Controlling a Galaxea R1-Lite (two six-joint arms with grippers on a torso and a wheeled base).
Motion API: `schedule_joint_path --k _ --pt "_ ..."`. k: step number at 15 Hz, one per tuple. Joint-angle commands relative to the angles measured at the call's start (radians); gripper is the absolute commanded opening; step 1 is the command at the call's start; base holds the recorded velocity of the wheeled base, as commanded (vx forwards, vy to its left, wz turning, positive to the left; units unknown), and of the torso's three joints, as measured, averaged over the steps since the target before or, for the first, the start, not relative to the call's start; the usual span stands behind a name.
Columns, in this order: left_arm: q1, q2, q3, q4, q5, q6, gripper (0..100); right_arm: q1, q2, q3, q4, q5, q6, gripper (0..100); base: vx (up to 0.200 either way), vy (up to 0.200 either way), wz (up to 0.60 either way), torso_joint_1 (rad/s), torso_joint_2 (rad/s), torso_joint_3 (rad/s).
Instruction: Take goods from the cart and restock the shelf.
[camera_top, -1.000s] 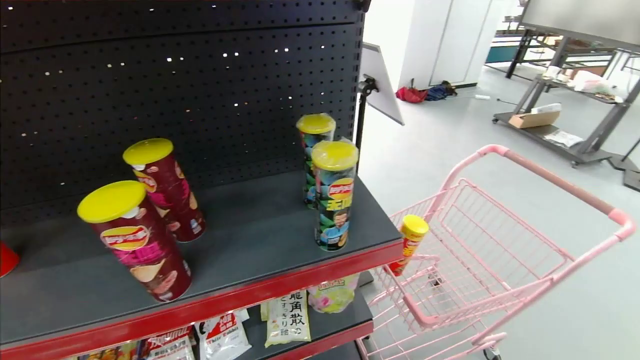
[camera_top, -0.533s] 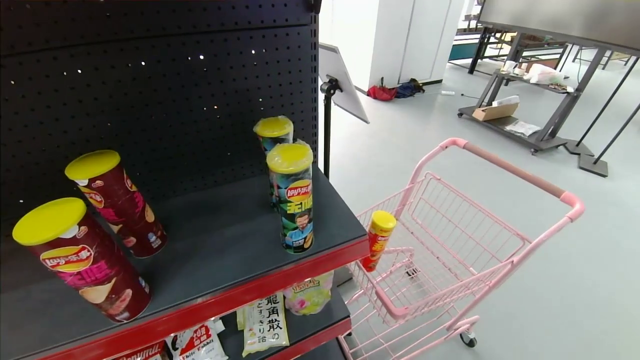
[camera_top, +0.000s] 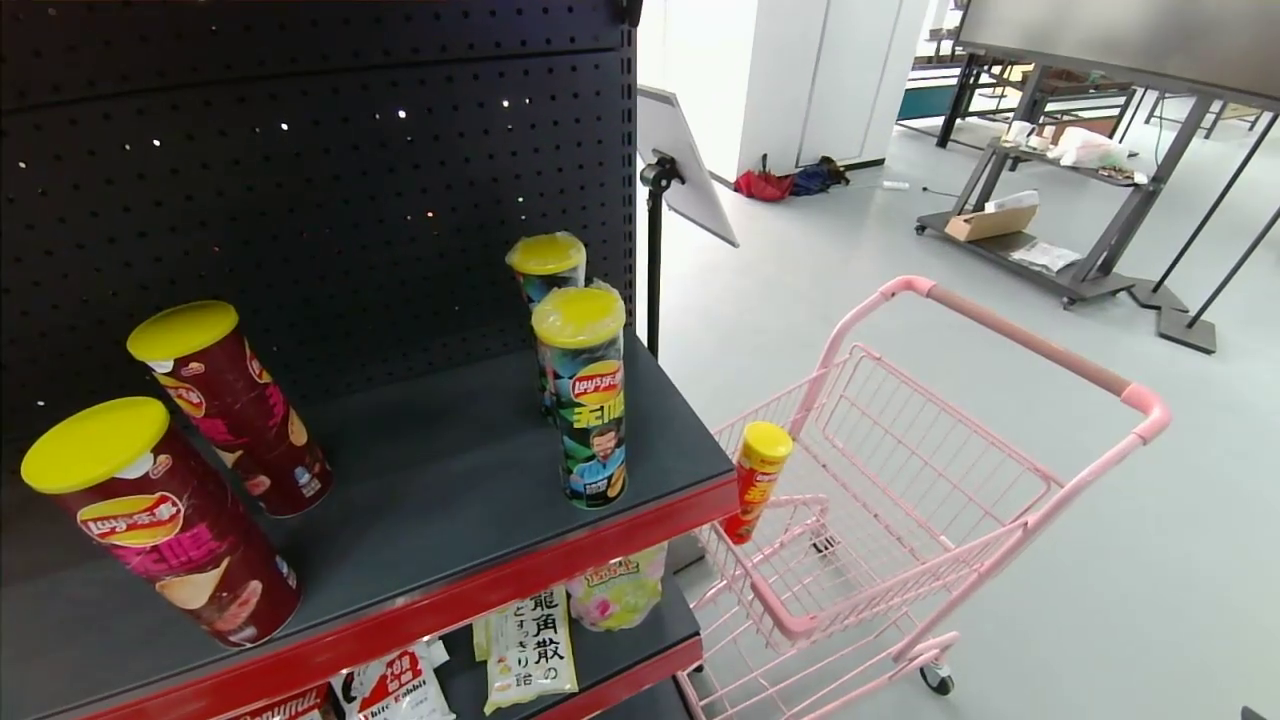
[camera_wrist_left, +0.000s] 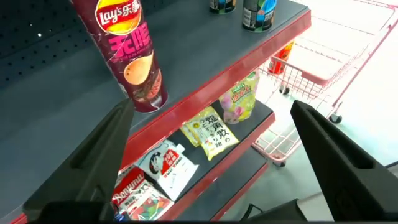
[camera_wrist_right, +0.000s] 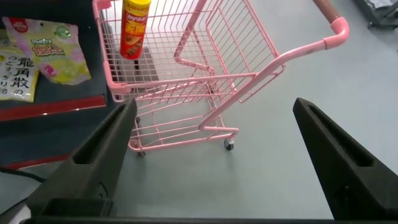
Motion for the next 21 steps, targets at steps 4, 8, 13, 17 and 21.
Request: schedule_joint_path --k 4,8,13,17,21 --pt "0.001 0.001 0.004 0.002 -0.001 0.004 100 0.0 0.016 0.008 -0.001 0.001 0.0 100 0.0 0.0 0.0 -0.103 0.25 0.126" --pt "-0.001 0.001 0.012 0.002 0.001 0.004 100 0.002 0.06 0.007 -0.006 0.004 0.004 100 0.0 0.0 0.0 -0.138 0.34 0.189" --pt "0.001 0.001 0.01 0.001 0.008 0.004 100 0.0 0.184 0.005 -0.129 0.024 0.032 100 0.0 0.0 0.0 -0.139 0.35 0.203" --pt "0.001 0.001 0.01 0.001 0.013 0.004 100 0.0 0.224 -0.003 -0.155 0.031 0.032 100 0.0 0.0 0.0 -0.146 0.37 0.218" --pt "0.001 0.0 0.01 0.001 0.016 0.004 100 0.0 0.238 0.0 -0.153 0.045 0.032 100 0.0 0.0 0.0 -0.148 0.39 0.242"
